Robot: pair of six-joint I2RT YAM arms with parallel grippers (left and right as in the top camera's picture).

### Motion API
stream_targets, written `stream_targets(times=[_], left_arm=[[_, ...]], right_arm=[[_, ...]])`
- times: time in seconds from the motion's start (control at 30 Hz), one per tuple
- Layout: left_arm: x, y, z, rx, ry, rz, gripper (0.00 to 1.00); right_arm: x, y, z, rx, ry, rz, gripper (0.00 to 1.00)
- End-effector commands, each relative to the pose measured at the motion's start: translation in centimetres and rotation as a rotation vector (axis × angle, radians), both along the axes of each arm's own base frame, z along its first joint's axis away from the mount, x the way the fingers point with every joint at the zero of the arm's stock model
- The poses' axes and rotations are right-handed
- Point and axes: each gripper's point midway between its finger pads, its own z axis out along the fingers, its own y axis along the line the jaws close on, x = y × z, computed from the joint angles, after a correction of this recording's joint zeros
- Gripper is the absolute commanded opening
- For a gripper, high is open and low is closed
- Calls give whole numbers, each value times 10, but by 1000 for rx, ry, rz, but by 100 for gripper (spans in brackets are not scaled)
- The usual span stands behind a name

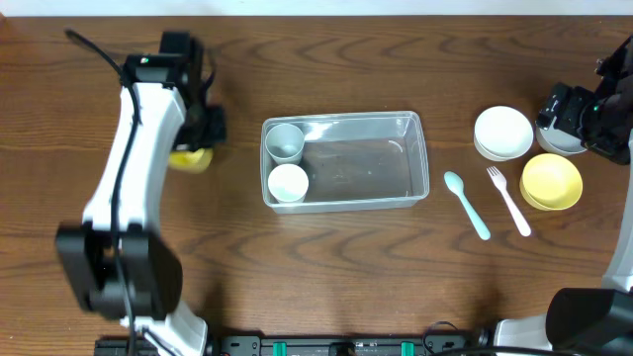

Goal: Pack container
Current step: 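Place the yellow cup in the container and retract left arm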

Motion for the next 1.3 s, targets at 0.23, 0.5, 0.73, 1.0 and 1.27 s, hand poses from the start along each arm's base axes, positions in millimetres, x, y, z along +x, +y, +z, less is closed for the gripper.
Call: stream_targets(times=[0.23, 0.5, 0.73, 1.0, 1.27], left_arm=[[-21, -166, 64, -34, -237, -566, 6], [-23, -221, 3, 8, -137, -767, 6], [-11, -214, -48, 45, -15, -760, 6], [-2, -203, -94, 74, 85, -769, 6], [4, -206, -97, 71, 65, -775, 30]], right_arm=[[2, 3, -2, 4, -1, 16, 99], [2, 3, -2, 4, 0, 16, 99], [2, 3, -2, 5, 0, 16, 99], [2, 3, -2, 5, 0, 16, 99], [1, 3, -2, 5, 2, 16, 99]])
